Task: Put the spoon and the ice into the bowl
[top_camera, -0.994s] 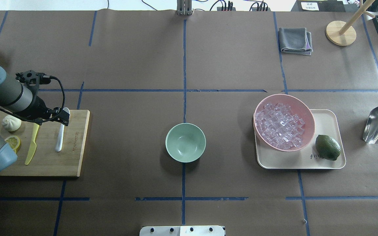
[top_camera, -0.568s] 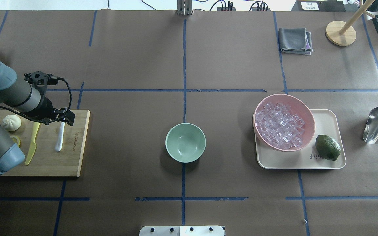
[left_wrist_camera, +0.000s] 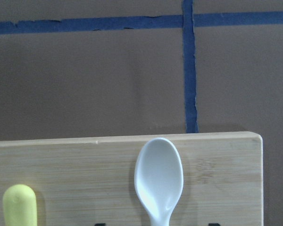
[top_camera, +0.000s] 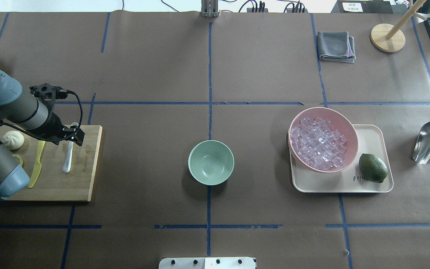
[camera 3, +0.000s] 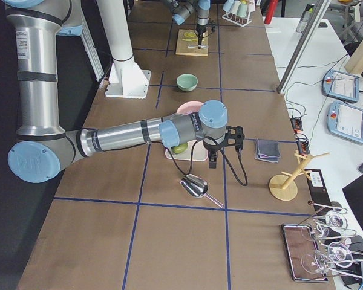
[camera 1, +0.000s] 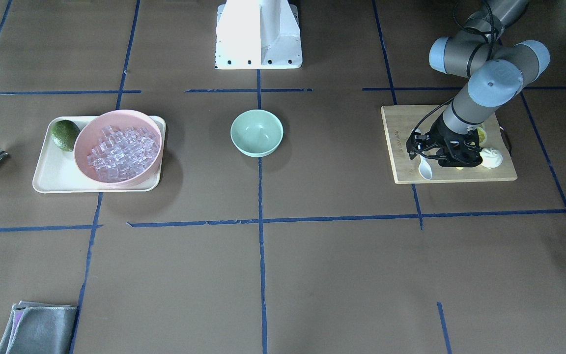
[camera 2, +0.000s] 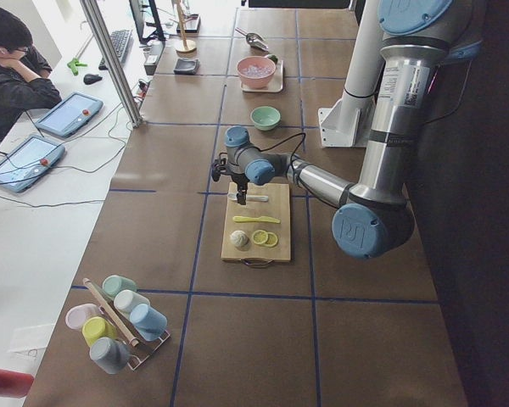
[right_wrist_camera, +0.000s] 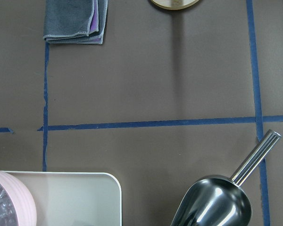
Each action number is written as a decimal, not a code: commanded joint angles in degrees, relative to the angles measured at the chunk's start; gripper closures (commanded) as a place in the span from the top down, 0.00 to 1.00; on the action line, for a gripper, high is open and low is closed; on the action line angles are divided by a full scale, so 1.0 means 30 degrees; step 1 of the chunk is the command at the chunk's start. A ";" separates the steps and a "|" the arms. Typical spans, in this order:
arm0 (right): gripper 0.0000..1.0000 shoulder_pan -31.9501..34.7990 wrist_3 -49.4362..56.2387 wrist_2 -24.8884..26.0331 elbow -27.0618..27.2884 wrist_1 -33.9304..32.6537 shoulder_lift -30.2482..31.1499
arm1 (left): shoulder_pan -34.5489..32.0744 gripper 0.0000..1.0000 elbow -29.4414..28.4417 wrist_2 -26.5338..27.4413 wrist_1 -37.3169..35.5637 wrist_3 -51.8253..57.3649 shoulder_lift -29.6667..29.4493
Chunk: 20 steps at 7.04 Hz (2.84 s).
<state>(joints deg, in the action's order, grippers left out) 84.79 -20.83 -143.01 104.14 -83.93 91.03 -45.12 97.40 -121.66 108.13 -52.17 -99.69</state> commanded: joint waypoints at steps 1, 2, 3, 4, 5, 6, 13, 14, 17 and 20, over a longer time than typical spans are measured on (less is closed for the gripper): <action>1.00 -0.0021 -0.0001 -0.0026 0.0004 0.0000 -0.0021 | 0.0127 0.74 -0.0211 -0.0052 0.0023 0.0075 -0.0168; 1.00 -0.0022 -0.0001 -0.0026 0.0004 0.0000 -0.0050 | 0.0128 0.72 -0.0182 -0.0052 0.0023 0.0104 -0.0169; 1.00 -0.0022 -0.0001 -0.0026 0.0033 0.0000 -0.0079 | 0.0128 0.69 -0.0182 -0.0081 0.0023 0.0133 -0.0198; 1.00 -0.0022 -0.0001 0.0003 0.0033 0.0000 -0.0196 | 0.0128 0.59 -0.0182 -0.0081 0.0023 0.0163 -0.0169; 1.00 -0.0022 -0.0001 0.0032 0.0033 0.0000 -0.0226 | 0.0128 0.45 -0.0153 -0.0081 0.0023 0.0192 -0.0169; 1.00 -0.0022 -0.0001 0.0033 0.0033 0.0000 -0.0226 | 0.0128 0.36 -0.0124 -0.0081 0.0023 0.0221 -0.0111; 1.00 -0.0022 -0.0001 0.0033 0.0033 0.0000 -0.0255 | -0.0048 0.00 0.0957 -0.0836 -0.0239 0.0134 0.0095; 1.00 -0.0022 -0.0001 0.0004 0.0120 0.0000 -0.0429 | -0.0802 0.00 0.1251 -0.1916 -0.0386 -0.0011 -0.0108; 1.00 -0.0633 -0.1337 -0.0026 0.0209 -0.0059 -0.0897 | -0.0841 0.00 0.1664 -0.2249 -0.4103 -0.4065 -0.4519; 0.99 -0.2680 -0.4795 0.0758 0.1667 -0.0234 -0.1631 | 0.2020 0.00 0.1169 -0.1987 -0.4108 -1.0426 -0.7922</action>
<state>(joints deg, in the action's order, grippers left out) 79.33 -31.06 -142.30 107.07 -84.43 86.92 -42.82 101.72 -128.03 95.92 -76.61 -119.40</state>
